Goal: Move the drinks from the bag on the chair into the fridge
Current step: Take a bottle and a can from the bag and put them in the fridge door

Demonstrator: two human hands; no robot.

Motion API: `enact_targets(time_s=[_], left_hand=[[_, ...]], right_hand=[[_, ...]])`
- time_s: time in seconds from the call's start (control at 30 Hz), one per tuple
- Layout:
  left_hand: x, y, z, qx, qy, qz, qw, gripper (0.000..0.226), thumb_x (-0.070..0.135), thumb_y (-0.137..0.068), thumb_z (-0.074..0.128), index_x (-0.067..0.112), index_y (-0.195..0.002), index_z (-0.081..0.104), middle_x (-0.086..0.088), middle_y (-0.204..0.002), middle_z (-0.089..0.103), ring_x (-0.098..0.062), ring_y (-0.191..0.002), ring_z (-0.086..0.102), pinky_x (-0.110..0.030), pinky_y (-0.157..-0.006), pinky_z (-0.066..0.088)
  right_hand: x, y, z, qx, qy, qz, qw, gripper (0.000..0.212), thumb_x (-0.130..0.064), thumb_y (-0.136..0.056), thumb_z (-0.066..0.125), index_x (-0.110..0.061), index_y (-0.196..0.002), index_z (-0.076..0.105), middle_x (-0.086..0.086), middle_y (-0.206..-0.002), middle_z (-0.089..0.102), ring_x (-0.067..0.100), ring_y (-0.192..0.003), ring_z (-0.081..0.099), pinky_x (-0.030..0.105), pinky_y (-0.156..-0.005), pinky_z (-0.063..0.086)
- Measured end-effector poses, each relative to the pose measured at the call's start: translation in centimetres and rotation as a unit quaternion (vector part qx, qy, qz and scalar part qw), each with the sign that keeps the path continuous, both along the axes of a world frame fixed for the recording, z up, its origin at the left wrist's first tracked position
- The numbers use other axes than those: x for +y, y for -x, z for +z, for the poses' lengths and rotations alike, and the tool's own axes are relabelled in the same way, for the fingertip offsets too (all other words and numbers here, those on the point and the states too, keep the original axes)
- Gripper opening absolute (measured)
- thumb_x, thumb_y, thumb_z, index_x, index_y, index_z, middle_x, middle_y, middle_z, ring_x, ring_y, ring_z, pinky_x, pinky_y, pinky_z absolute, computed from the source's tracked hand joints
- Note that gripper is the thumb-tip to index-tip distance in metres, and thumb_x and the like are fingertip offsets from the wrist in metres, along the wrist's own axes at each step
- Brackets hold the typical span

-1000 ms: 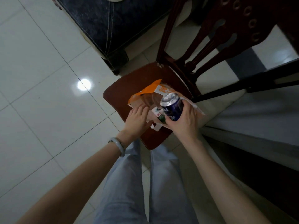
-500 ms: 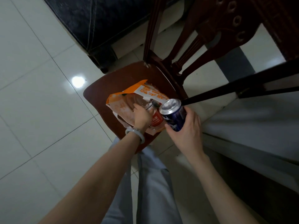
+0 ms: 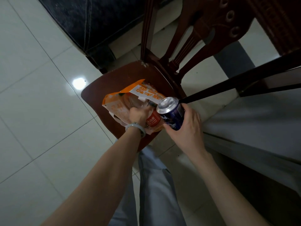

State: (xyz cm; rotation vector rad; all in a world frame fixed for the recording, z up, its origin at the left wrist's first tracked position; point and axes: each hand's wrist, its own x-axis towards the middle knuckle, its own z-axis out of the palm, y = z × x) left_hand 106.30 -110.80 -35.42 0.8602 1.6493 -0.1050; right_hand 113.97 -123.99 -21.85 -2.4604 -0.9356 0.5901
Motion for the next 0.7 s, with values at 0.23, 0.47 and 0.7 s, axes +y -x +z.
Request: enact_targets(time_s=[0.23, 0.47, 0.7], left_hand=[[-0.9, 3.4, 5.7, -0.037, -0.139, -0.041, 0.989, 0.042, 0.033, -0.069, 0.081, 0.023, -0.099, 0.054, 0.005, -0.099, 0.063, -0.012, -0.088, 0.062, -0.025, -0.070, 0.050], [-0.1, 9.1, 14.5, -0.145, -0.302, -0.134, 0.933, 0.055, 0.037, -0.066, 0.083, 0.040, -0.107, 0.047, 0.012, -0.112, 0.061, 0.007, -0.096, 0.059, -0.017, -0.079, 0.052], [-0.3, 13.6, 20.9, -0.244, -0.364, -0.226, 0.870, 0.070, 0.040, -0.066, 0.082, 0.007, -0.119, 0.050, -0.002, -0.114, 0.063, -0.016, -0.107, 0.062, -0.044, -0.086, 0.055]], right_hand=[[0.7, -0.3, 2.7, 0.003, -0.011, 0.009, 1.000, 0.080, -0.031, -0.065, 0.080, -0.005, -0.130, 0.040, 0.016, -0.124, 0.053, 0.032, -0.116, 0.046, 0.043, -0.093, 0.041], [1.1, 1.6, 6.9, 0.025, -0.051, 0.035, 0.998, 0.080, -0.027, -0.065, 0.082, -0.004, -0.129, 0.040, 0.017, -0.126, 0.052, 0.035, -0.118, 0.045, 0.040, -0.092, 0.040], [-0.3, 4.6, 12.4, 0.041, -0.092, 0.044, 0.994, 0.090, -0.030, -0.068, 0.080, -0.010, -0.140, 0.029, 0.012, -0.140, 0.042, 0.028, -0.130, 0.033, 0.039, -0.101, 0.036]])
